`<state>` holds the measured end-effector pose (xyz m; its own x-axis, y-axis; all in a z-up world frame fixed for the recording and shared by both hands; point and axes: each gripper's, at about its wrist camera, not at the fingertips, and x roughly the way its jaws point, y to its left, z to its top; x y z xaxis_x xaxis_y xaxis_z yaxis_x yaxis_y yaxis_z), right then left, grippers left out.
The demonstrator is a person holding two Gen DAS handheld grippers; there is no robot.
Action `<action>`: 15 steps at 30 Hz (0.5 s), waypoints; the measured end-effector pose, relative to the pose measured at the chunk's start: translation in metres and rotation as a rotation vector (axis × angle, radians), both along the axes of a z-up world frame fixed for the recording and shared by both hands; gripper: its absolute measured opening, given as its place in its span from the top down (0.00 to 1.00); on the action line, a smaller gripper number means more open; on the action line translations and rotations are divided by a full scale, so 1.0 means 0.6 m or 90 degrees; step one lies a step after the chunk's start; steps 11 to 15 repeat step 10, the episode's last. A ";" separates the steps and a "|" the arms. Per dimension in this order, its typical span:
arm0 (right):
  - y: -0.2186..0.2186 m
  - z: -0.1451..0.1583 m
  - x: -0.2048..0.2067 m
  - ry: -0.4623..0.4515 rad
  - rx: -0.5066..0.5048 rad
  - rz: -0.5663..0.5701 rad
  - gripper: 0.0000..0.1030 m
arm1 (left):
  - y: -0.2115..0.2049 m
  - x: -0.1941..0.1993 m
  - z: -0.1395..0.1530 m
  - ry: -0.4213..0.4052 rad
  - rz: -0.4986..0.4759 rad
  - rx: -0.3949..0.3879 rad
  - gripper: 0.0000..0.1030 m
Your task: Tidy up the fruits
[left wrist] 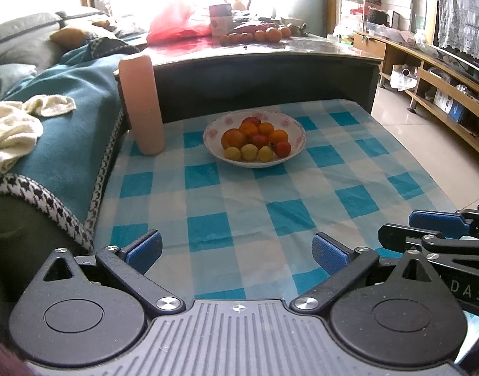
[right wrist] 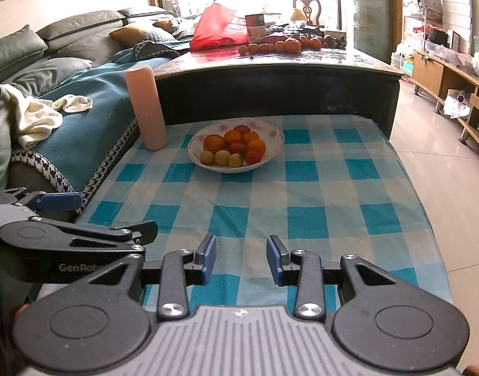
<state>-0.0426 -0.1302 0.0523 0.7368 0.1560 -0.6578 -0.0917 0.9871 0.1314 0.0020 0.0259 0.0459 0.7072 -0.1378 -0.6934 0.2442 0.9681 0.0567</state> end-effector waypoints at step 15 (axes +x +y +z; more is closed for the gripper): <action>0.002 0.001 -0.013 -0.003 0.020 0.008 0.51 | 0.001 -0.023 0.008 -0.031 0.013 0.016 0.00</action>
